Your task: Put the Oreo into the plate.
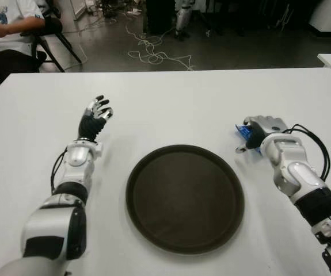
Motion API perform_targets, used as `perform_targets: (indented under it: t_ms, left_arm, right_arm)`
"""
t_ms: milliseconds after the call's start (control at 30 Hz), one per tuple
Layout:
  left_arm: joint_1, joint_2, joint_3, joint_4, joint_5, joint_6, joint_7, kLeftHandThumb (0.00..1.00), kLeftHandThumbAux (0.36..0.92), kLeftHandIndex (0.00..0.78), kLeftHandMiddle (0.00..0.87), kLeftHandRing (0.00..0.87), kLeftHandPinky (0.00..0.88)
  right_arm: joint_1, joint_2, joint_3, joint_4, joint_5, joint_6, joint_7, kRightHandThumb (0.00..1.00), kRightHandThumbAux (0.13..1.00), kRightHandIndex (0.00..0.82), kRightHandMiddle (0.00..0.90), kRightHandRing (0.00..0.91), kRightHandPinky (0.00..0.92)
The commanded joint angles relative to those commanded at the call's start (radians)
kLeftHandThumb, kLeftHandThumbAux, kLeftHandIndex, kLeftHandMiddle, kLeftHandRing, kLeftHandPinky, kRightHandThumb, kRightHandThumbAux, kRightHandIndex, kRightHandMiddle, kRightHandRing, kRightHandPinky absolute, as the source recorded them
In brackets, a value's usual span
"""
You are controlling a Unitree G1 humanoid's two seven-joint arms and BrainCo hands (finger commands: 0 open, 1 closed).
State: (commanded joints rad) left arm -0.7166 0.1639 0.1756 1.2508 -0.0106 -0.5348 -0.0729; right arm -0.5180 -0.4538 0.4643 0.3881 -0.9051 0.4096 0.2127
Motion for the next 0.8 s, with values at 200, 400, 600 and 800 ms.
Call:
perform_targets:
  t_ms: [200,400,600,800]
  left_arm:
    - [0.001,0.002,-0.005,0.000,0.006,-0.005,0.004,0.285,0.631,0.082,0.163,0.153,0.158]
    - [0.002,0.002,-0.006,0.001,0.006,-0.008,0.005,0.283,0.625,0.086,0.168,0.159,0.168]
    - [0.000,0.001,0.002,0.002,-0.002,-0.003,-0.001,0.299,0.624,0.085,0.173,0.168,0.166]
    - [0.000,0.002,0.001,0.002,0.000,-0.004,-0.001,0.302,0.618,0.084,0.168,0.161,0.164]
  right_arm:
    - [-0.005,0.013,-0.004,0.019,0.008,0.007,-0.019,0.000,0.684,0.219,0.250,0.280,0.294]
    - [-0.012,0.024,-0.007,0.040,0.015,0.008,-0.033,0.000,0.689,0.217,0.248,0.275,0.284]
    - [-0.030,0.031,-0.010,0.086,0.025,-0.007,-0.056,0.000,0.714,0.235,0.260,0.280,0.284]
    - [-0.042,0.035,-0.033,0.118,0.040,-0.005,-0.096,0.000,0.713,0.230,0.260,0.279,0.282]
